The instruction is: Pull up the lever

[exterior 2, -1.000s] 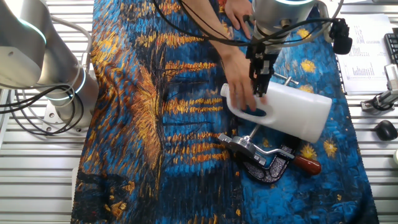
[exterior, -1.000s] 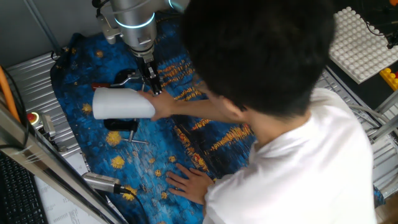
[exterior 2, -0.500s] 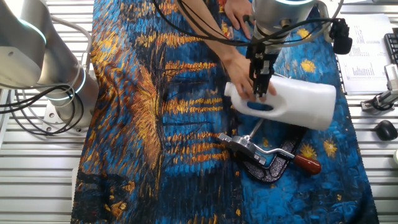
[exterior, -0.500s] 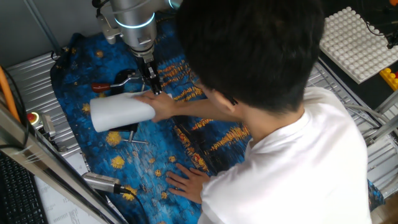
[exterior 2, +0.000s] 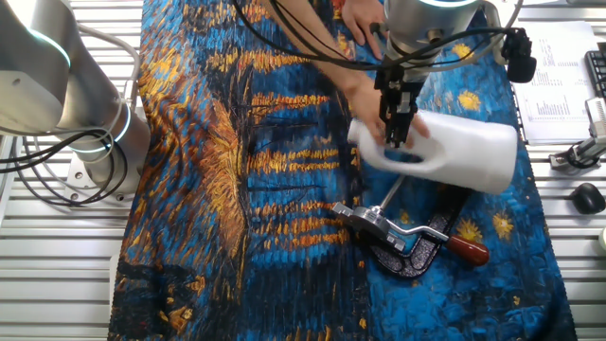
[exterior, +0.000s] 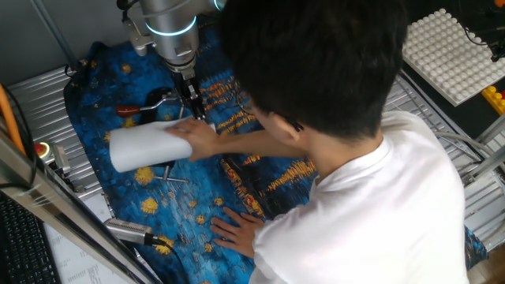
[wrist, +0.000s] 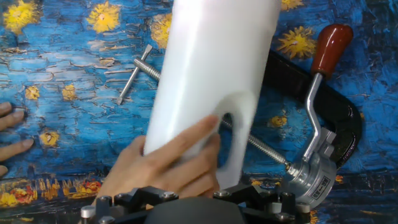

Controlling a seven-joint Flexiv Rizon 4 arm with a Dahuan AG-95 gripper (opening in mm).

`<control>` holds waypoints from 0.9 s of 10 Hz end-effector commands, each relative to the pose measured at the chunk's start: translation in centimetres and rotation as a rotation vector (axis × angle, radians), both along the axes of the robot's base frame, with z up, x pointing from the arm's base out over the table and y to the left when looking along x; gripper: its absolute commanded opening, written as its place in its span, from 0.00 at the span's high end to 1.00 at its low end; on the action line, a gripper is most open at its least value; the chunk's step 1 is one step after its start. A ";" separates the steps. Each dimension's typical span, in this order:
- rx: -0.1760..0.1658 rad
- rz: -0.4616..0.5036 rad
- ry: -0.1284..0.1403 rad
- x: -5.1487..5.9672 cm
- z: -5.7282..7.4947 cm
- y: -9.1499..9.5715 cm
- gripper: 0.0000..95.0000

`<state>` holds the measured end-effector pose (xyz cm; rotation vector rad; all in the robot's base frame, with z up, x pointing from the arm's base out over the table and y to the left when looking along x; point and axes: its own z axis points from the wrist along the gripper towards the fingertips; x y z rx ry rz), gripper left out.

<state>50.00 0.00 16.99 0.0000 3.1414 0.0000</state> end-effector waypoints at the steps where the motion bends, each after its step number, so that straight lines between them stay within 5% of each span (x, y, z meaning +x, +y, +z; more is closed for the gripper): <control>1: 0.012 0.010 -0.030 0.0 0.0 0.0 1.00; 9: 0.008 0.010 -0.025 0.4 2.0 -1.1 1.00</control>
